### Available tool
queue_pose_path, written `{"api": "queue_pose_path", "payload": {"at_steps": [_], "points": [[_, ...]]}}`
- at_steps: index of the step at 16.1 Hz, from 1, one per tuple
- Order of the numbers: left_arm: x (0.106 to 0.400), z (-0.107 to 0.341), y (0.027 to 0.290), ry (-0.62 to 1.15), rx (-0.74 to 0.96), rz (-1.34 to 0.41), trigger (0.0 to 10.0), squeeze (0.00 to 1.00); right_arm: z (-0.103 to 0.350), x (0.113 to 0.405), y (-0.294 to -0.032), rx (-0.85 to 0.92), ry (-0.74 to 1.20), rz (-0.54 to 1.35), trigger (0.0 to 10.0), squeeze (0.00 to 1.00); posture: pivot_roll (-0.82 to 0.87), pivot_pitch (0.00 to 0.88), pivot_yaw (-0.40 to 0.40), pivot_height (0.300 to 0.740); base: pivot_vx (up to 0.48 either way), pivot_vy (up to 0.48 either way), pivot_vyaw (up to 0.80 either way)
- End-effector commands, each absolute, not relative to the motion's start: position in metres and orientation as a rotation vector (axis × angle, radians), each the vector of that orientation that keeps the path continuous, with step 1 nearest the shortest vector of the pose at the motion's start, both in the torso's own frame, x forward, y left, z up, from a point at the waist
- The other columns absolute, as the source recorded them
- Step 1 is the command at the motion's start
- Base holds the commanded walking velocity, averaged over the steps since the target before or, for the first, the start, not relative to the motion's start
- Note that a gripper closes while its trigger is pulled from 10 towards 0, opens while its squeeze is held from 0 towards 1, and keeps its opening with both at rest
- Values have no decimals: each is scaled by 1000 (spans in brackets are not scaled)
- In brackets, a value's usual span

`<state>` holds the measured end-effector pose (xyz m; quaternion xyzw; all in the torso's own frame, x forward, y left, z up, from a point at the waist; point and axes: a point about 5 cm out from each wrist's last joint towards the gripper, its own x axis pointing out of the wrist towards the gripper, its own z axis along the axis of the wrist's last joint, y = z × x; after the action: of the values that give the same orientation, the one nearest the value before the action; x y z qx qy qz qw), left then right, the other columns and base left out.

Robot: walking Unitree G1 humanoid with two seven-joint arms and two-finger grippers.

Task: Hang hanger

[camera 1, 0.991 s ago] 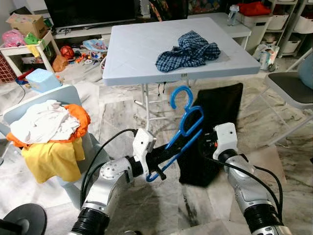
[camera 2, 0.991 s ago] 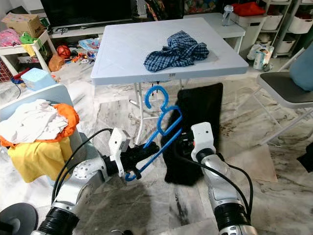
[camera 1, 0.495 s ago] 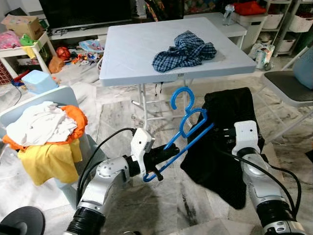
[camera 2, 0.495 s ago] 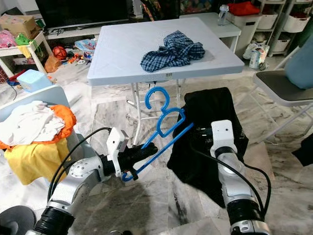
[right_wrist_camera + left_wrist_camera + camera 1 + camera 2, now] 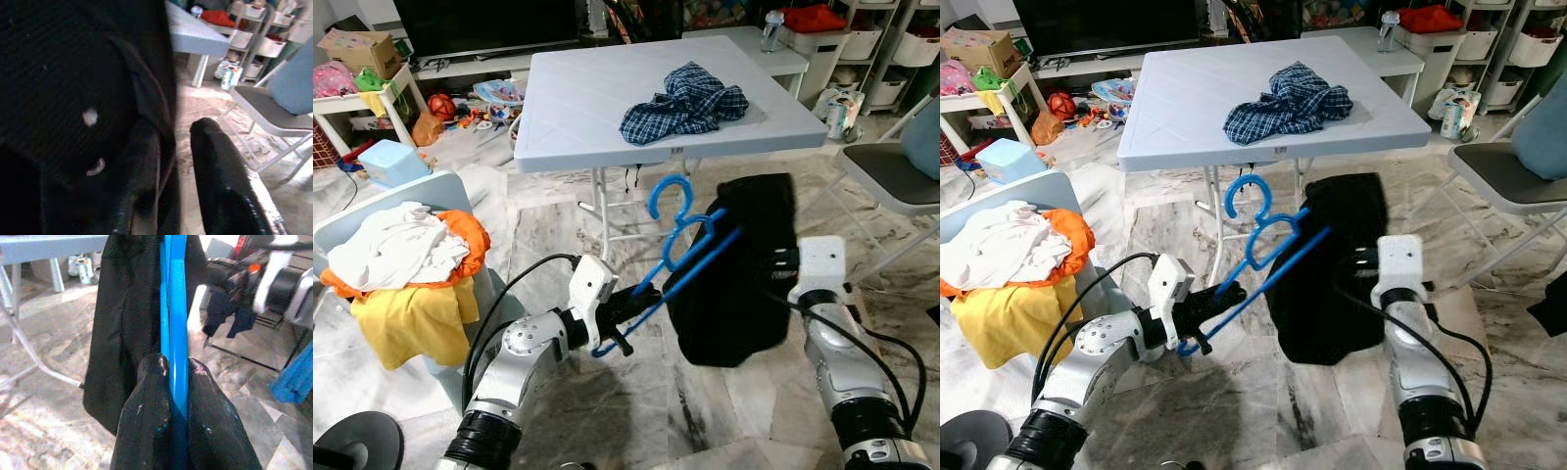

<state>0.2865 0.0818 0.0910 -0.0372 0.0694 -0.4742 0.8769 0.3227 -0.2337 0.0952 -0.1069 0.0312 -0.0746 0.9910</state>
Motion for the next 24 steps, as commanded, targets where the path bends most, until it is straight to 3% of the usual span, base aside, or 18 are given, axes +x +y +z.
{"api": "queue_pose_path", "payload": {"at_steps": [1, 12, 20, 22, 24], "points": [[293, 99, 86, 99, -41, -962, 0, 0, 114, 329, -237, -190, -16, -176, 0, 0, -152, 0, 37, 740, 0, 0, 0], [278, 86, 82, 130, 55, -1051, 0, 0, 133, 342, -236, -143, -88, -219, 0, 0, -148, 0, 28, 740, 0, 0, 0], [245, 73, 103, 293, 214, -1278, 0, 0, 162, 360, -250, -154, -106, -462, 0, 0, -131, 0, 22, 740, 0, 0, 0], [245, 77, 112, 287, 209, -1248, 0, 0, 159, 358, -257, -186, -85, -502, 0, 0, -126, 0, 19, 740, 0, 0, 0], [256, 88, 134, 201, 104, -973, 0, 0, 152, 351, -272, -219, -60, -561, 0, 0, -118, 0, 20, 740, 0, 0, 0]]}}
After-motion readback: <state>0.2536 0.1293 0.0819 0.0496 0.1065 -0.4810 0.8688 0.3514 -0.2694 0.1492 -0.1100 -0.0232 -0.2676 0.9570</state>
